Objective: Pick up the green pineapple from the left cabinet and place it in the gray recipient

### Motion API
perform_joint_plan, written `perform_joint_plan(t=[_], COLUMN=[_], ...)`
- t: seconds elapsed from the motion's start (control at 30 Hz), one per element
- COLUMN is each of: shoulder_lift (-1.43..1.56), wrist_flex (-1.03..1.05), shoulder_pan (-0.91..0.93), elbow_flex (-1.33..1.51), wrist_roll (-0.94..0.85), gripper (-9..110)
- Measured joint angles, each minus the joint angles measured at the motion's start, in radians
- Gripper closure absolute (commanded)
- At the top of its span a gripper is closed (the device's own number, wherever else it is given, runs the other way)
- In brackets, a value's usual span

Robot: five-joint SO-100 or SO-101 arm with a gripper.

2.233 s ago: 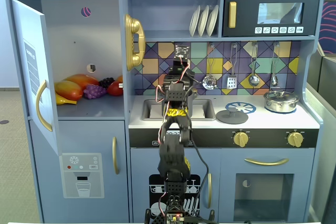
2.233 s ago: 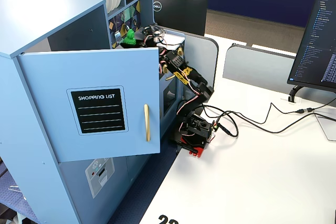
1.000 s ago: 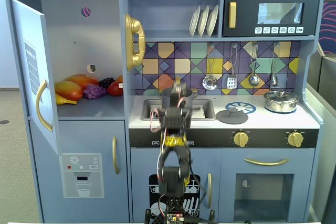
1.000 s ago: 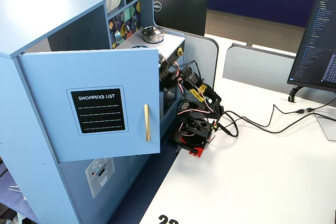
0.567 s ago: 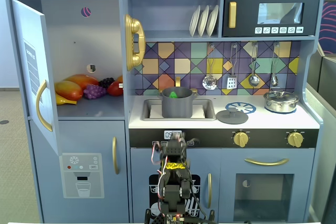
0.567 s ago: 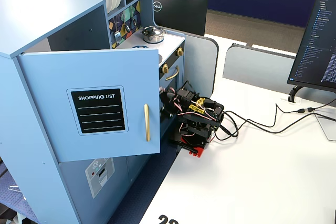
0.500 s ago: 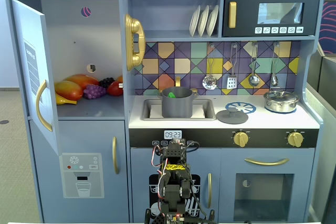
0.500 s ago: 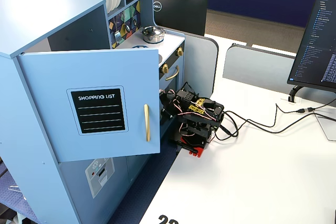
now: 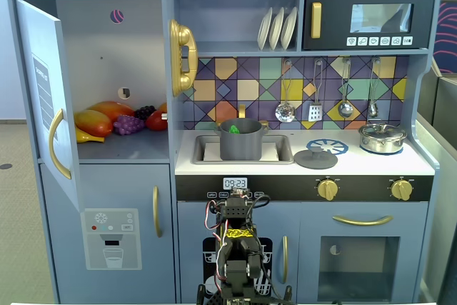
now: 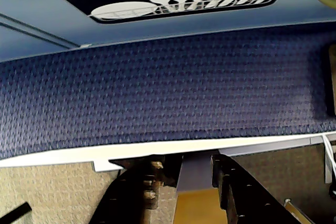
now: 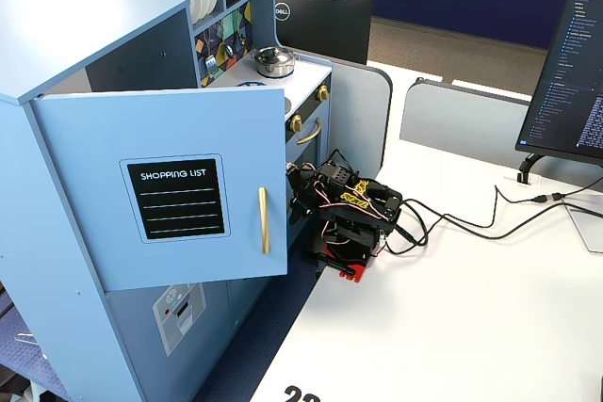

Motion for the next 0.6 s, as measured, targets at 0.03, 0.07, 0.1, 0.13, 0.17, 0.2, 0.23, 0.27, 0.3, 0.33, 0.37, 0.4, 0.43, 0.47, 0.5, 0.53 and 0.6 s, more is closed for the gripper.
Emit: perform_joint_plan(t=[0.03,0.07,0.1,0.13,0.17,0.2,0.23,0.27,0.3,0.33,0.37,0.4,0.43,0.47,0.5,0.53,0.6], shoulder_lift=[0.002,0.002,0.002,0.002,0.002,0.002,0.002,0.002,0.002,0.002,0.002,0.002,0.002,0.002,0.002,0.002,0.002], wrist_flex=[0.000,0.000,0.000,0.000,0.000,0.000,0.000,0.000,0.000,0.000,0.000,0.000,0.000,0.000,0.000,0.000,0.000], shoulder_pan=[0.002,0.002,-0.003,-0.006,-0.008,-0.005,-0.002,-0.002,-0.002,-0.002,-0.002,-0.002,-0.002,-0.002,-0.002,-0.002,-0.002], elbow_flex=[0.000,0.000,0.000,0.000,0.000,0.000,0.000,0.000,0.000,0.000,0.000,0.000,0.000,0.000,0.000,0.000,0.000], wrist_roll=[0.000,0.000,0.000,0.000,0.000,0.000,0.000,0.000,0.000,0.000,0.000,0.000,0.000,0.000,0.000,0.000,0.000], gripper=[94,94,94,94,94,94,94,94,94,94,94,94,94,94,94,94,94])
